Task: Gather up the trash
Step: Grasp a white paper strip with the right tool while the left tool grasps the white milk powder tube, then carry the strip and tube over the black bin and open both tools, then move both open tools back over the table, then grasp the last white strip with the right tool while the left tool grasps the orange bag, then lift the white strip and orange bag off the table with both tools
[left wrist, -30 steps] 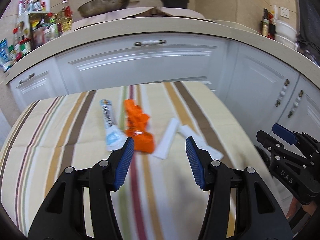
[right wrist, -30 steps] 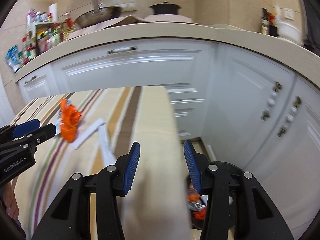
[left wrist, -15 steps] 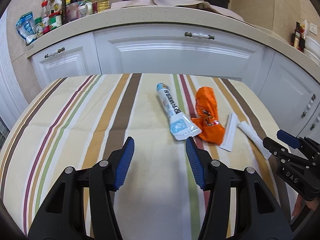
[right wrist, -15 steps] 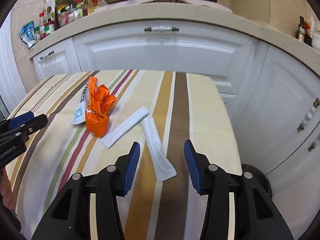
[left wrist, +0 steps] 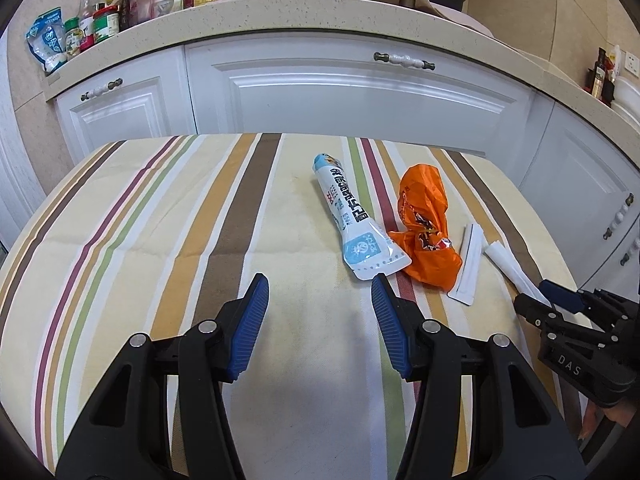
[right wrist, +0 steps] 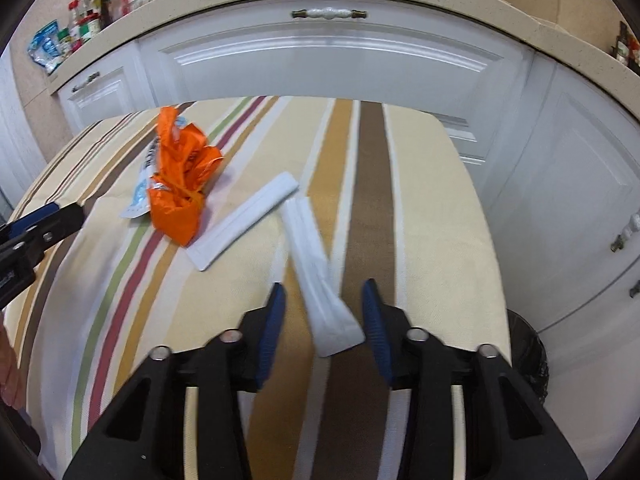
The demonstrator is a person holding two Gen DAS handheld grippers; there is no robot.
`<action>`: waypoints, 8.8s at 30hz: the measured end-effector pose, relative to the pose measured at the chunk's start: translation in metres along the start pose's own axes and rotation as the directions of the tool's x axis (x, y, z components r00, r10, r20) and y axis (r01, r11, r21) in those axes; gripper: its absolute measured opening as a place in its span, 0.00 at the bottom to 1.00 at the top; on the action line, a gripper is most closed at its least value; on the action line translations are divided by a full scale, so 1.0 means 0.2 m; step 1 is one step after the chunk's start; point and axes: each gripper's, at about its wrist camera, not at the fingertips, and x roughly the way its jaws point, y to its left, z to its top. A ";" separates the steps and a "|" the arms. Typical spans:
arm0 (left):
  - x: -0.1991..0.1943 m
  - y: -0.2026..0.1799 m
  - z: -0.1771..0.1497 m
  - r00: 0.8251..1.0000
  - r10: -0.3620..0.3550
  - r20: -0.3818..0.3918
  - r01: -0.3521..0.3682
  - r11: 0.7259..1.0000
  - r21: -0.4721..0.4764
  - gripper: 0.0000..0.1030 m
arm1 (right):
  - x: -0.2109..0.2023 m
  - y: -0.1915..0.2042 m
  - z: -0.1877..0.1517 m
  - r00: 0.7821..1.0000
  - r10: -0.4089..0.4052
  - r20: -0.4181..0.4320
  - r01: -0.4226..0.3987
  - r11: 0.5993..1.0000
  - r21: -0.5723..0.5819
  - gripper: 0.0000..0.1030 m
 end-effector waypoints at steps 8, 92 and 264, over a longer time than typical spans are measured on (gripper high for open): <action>0.08 -0.03 0.05 1.000 -0.020 -0.018 0.020 1.000 -0.018 0.56 | -0.01 0.04 0.01 1.000 0.012 0.006 -0.011 1.000 -0.024 0.19; -0.11 -1.53 -0.33 0.936 -0.332 -0.116 0.346 0.813 0.469 0.27 | -0.50 -1.00 -0.56 0.947 -0.317 0.051 0.284 0.901 0.327 0.19; -0.06 -0.15 -0.14 0.996 -0.046 -0.070 0.057 0.983 0.174 0.28 | -0.06 -0.11 -0.03 1.000 -0.027 0.010 0.026 0.997 0.066 0.47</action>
